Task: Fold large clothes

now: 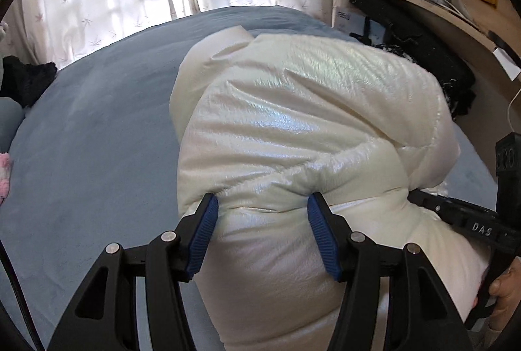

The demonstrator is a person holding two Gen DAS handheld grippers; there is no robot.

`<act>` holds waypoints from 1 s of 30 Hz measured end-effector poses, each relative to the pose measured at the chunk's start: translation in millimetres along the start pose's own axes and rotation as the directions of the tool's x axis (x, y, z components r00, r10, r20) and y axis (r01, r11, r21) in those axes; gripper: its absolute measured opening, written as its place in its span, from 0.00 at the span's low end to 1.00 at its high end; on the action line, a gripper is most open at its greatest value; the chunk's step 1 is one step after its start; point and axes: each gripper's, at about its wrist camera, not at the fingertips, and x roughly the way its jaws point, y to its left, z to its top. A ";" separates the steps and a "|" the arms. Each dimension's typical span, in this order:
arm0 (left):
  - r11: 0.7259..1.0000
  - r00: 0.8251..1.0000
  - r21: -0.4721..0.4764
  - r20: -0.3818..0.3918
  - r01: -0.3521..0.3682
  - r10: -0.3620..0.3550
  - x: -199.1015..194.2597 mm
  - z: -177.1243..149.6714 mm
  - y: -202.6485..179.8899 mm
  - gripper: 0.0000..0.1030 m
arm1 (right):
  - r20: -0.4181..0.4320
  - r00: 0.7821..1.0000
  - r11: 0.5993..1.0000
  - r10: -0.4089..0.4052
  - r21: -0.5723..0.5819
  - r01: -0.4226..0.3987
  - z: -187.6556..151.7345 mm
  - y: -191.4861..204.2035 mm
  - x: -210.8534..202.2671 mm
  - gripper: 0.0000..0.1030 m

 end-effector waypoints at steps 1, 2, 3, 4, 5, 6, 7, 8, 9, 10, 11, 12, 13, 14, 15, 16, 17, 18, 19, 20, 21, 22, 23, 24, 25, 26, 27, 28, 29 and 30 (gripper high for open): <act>1.000 1.000 -0.003 0.004 -0.001 0.001 3.6 -0.8 0.5 0.55 | 0.002 1.000 1.000 0.013 0.012 -0.013 -0.2 -2.9 2.6 0.20; 1.000 1.000 -0.001 0.007 -0.005 0.005 6.0 -1.6 -1.2 0.55 | 0.002 1.000 1.000 0.019 0.019 -0.019 -0.6 -4.7 4.8 0.20; 1.000 1.000 0.001 0.013 -0.016 0.016 8.3 -3.2 -2.3 0.55 | 0.002 1.000 1.000 0.020 0.021 -0.020 -0.7 -5.6 6.4 0.20; 1.000 0.999 0.007 0.023 -0.030 0.030 10.3 -5.1 -4.4 0.55 | 0.001 1.000 1.000 0.018 0.020 -0.018 -0.5 -5.9 6.8 0.20; 0.999 0.999 0.012 0.030 -0.039 0.039 12.3 -5.9 -7.0 0.55 | 0.000 1.000 1.000 0.012 0.015 -0.012 -0.6 -5.6 8.3 0.20; 0.998 0.998 0.018 0.039 -0.054 0.053 15.0 -8.2 -8.9 0.55 | -0.002 1.000 1.000 -0.001 0.003 0.001 -0.7 -4.6 10.6 0.20; 0.998 0.997 0.016 0.044 -0.060 0.060 16.7 -10.6 -9.7 0.55 | -0.003 1.000 1.000 -0.008 -0.004 0.008 -0.9 -3.0 11.5 0.20; 0.998 0.997 0.011 0.047 -0.065 0.064 18.2 -13.3 -9.7 0.55 | -0.002 1.000 1.000 -0.017 -0.013 0.017 -1.0 -1.8 13.1 0.20; 0.998 0.996 0.009 0.050 -0.068 0.067 20.0 -16.4 -10.1 0.55 | -0.002 1.000 1.000 -0.022 -0.017 0.022 -1.4 -1.3 14.2 0.20; 0.997 0.996 0.007 0.054 -0.071 0.070 21.7 -19.6 -10.1 0.55 | -0.001 1.000 0.999 -0.029 -0.022 0.029 -1.8 -0.3 15.8 0.20; 0.997 0.996 0.006 0.055 -0.072 0.072 24.3 -20.6 -9.1 0.55 | 0.002 0.999 0.999 -0.039 -0.031 0.039 -2.5 1.3 17.7 0.20; 0.997 0.996 0.006 0.056 -0.075 0.074 28.1 -21.8 -7.5 0.55 | 0.004 0.999 0.998 -0.045 -0.037 0.045 -3.3 2.4 18.9 0.20; 0.997 0.995 0.003 0.058 -0.077 0.077 31.4 -23.8 -6.2 0.55 | 0.007 0.999 0.998 -0.052 -0.043 0.052 -4.1 3.9 20.8 0.20; 0.997 0.995 0.002 0.058 -0.076 0.076 33.3 -23.4 -4.7 0.55 | 0.010 0.998 0.997 -0.060 -0.051 0.061 -4.9 5.6 23.3 0.20; 0.997 0.995 -0.001 0.061 -0.076 0.076 36.3 -24.9 -3.6 0.55 | 0.013 0.998 0.996 -0.065 -0.055 0.066 -5.6 7.8 24.9 0.20; 0.997 0.995 -0.004 0.063 -0.078 0.078 38.6 -26.4 -2.6 0.55 | 0.016 0.997 0.996 -0.070 -0.058 0.071 -6.1 8.5 26.7 0.20; 0.997 0.995 -0.006 0.065 -0.078 0.078 39.4 -26.9 -2.0 0.55 | 0.018 0.997 0.995 -0.074 -0.060 0.075 -6.7 9.1 27.9 0.20; 0.997 0.995 -0.011 0.068 -0.077 0.078 42.4 -27.5 -1.4 0.55 | 0.020 0.997 0.995 -0.077 -0.061 0.078 -7.2 9.3 28.7 0.20; 0.997 0.995 -0.017 0.067 -0.076 0.077 43.9 -27.8 -0.8 0.55 | 0.020 0.997 0.995 -0.079 -0.059 0.080 -8.2 8.6 29.2 0.20; 0.997 0.994 -0.020 0.069 -0.078 0.079 42.9 -27.7 -1.0 0.55 | 0.018 0.997 0.995 -0.079 -0.055 0.080 -8.0 8.1 29.7 0.20; 0.997 0.994 -0.014 0.069 -0.082 0.082 42.7 -26.1 -2.3 0.55 | 0.012 0.997 0.995 -0.082 -0.053 0.083 -7.7 9.4 30.2 0.20; 0.997 0.994 -0.010 0.069 -0.082 0.082 41.4 -24.7 -3.5 0.55 | 0.006 0.996 0.995 -0.085 -0.051 0.085 -6.8 9.5 29.7 0.20; 0.997 0.994 -0.005 0.070 -0.083 0.083 39.3 -23.3 -5.0 0.55 | 0.000 0.996 0.994 -0.091 -0.053 0.091 -5.0 11.1 27.8 0.20; 0.997 0.994 0.000 0.068 -0.083 0.083 38.4 -21.3 -5.9 0.56 | -0.006 0.995 0.993 -0.101 -0.060 0.100 -2.5 13.5 26.8 0.21; 0.996 0.994 0.002 0.068 -0.085 0.085 34.4 -22.0 -10.3 0.57 | -0.011 0.994 0.991 -0.113 -0.067 0.112 -0.1 16.8 24.7 0.22; 0.996 0.994 0.001 0.068 -0.088 0.087 32.4 -19.5 -11.0 0.59 | -0.011 0.992 0.989 -0.128 -0.078 0.127 2.1 20.5 21.1 0.25; 0.996 0.994 -0.002 0.063 -0.089 0.089 29.0 -16.1 -11.7 0.63 | -0.010 0.990 0.986 -0.142 -0.087 0.141 3.7 22.9 18.0 0.28; 0.997 0.995 -0.011 0.055 -0.083 0.083 25.8 -12.0 -11.3 0.66 | -0.011 0.987 0.982 -0.162 -0.097 0.161 6.4 26.1 12.8 0.33; 0.997 0.996 -0.020 0.047 -0.074 0.075 24.3 -10.0 -10.5 0.67 | -0.012 0.984 0.978 -0.177 -0.110 0.175 8.6 29.0 8.7 0.35; 0.998 0.998 -0.036 0.033 -0.047 0.049 22.2 -5.0 -7.5 0.68 | -0.013 0.982 0.974 -0.191 -0.126 0.188 10.5 32.1 4.2 0.39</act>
